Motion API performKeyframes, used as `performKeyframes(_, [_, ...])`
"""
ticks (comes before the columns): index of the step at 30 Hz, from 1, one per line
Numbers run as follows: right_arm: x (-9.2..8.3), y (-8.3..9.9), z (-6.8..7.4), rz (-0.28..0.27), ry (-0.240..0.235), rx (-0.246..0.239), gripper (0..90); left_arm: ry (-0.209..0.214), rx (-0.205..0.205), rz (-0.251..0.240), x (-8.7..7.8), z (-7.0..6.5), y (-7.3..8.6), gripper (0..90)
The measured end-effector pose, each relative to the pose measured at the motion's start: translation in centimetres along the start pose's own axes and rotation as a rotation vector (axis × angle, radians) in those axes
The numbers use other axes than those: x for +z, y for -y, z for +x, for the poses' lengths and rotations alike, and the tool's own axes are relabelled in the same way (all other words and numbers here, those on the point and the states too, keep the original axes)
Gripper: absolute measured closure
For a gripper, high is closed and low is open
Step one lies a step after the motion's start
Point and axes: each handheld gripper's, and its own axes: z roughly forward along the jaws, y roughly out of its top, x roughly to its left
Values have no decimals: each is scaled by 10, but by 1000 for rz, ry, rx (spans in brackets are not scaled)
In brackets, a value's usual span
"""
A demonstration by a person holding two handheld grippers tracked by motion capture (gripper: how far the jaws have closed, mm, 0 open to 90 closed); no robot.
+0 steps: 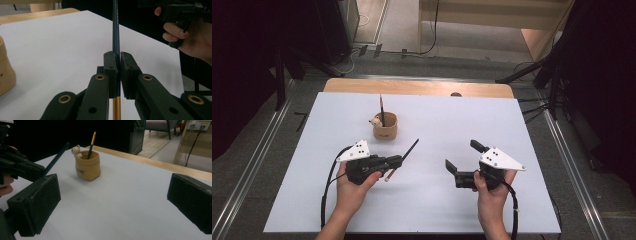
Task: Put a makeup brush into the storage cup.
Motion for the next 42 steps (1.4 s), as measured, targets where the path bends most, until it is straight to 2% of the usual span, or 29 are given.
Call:
performKeyframes(3, [2, 1, 5, 6, -21, 2, 0, 13, -10, -19, 3, -2, 0, 847])
performKeyframes(8, [1, 4, 13, -2, -59, 69, 0, 31, -14, -26, 9, -6, 2, 847])
performKeyframes(12, [4, 7, 18, 1, -83, 96, 0, 40, -6, -30, 13, -10, 1, 847])
performKeyframes(16, [7, 10, 18, -9, -111, 160, 0, 46, -6, -34, 17, -12, 1, 847])
performKeyframes(18, [8, 11, 18, -22, -113, 189, 3, 47, -7, -38, 18, -13, 1, 847])
performKeyframes(20, [8, 11, 19, -29, -95, 205, 31, 51, -8, -45, 19, -15, 2, 847])
performKeyframes(23, [10, 12, 21, -42, -117, 234, 50, 50, -3, -48, 21, -17, 2, 847])
performKeyframes(28, [16, 10, 28, -55, -96, 309, 139, 61, -6, -58, 24, -21, 3, 847])
performKeyframes(35, [20, 11, 40, -78, -151, 324, 276, 67, 9, -68, 27, -27, 3, 847])
performKeyframes(39, [19, 14, 44, -112, -190, 355, 433, 77, 18, -78, 28, -32, 2, 847])
performKeyframes(42, [18, 15, 44, -109, -231, 390, 544, 86, 20, -84, 30, -34, 1, 847])
